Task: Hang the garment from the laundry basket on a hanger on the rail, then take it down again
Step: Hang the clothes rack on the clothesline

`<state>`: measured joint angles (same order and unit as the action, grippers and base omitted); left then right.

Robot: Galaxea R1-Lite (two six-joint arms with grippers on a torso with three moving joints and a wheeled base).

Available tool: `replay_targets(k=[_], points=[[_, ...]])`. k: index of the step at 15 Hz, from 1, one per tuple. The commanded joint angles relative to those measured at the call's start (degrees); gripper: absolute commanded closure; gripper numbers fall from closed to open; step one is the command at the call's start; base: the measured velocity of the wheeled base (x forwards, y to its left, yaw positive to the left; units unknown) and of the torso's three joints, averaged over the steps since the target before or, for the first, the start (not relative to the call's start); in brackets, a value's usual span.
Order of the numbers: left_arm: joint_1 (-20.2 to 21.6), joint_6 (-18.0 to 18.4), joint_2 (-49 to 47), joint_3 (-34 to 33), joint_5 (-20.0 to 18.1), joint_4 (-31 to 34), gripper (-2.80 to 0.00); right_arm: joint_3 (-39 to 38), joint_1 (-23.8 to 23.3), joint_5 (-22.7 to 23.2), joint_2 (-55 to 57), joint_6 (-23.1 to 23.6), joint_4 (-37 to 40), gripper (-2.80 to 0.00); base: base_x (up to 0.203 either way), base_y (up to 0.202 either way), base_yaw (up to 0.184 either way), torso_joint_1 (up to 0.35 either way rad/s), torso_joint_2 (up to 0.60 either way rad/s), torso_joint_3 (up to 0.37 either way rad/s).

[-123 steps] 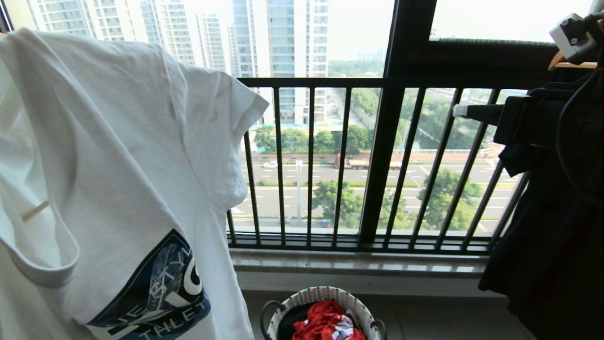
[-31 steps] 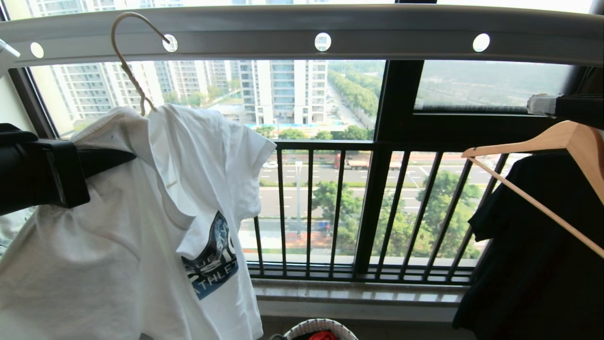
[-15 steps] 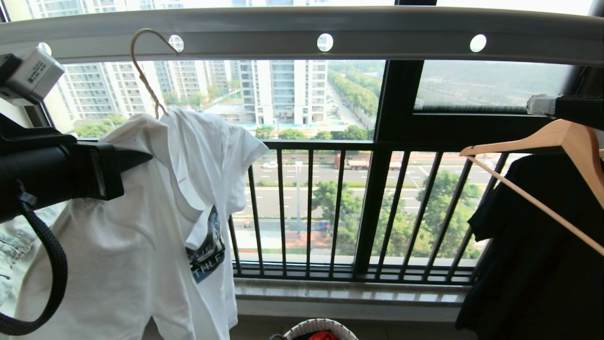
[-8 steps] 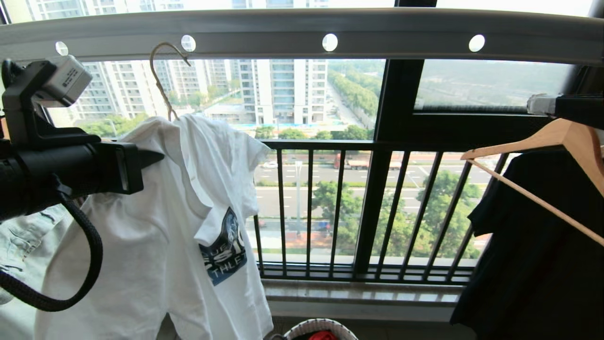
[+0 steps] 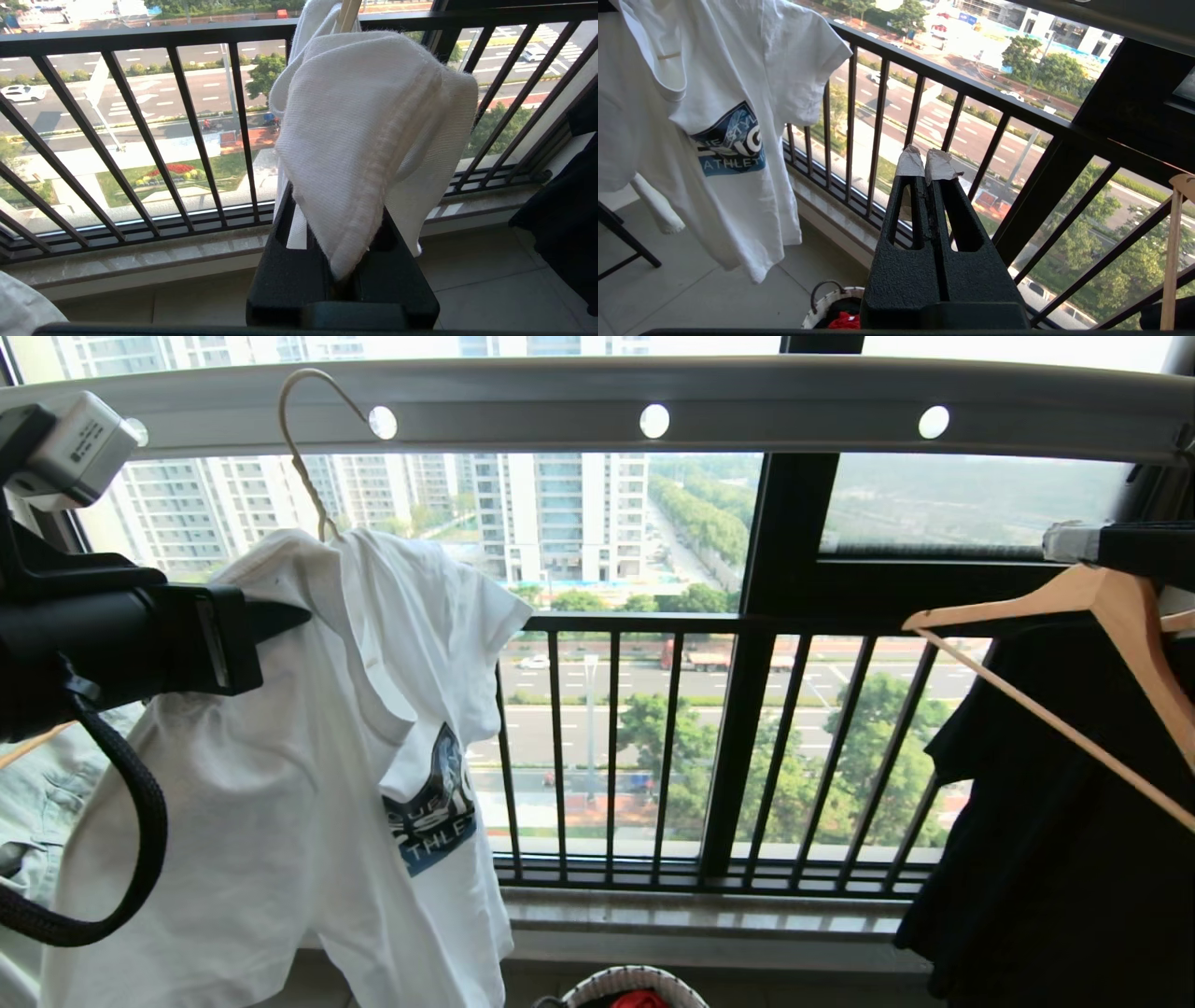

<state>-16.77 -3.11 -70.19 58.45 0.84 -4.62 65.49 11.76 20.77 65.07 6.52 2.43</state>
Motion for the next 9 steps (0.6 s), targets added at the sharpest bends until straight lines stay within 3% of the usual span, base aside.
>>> replay_targets(k=[1, 9], points=[[-0.1, 0.0, 0.2, 0.0, 0.0, -0.1, 0.00, -0.1, 0.0, 0.1, 0.0, 0.1, 0.0, 0.00, 0.000, 0.000, 0.000, 0.000, 0.00, 0.000], [0.1, 0.3, -4.5, -0.8, 0.6, -4.3, 0.00, 0.0, 0.0, 0.1, 0.0, 0.0, 0.0, 0.00, 0.000, 0.000, 0.000, 0.000, 0.00, 0.000]])
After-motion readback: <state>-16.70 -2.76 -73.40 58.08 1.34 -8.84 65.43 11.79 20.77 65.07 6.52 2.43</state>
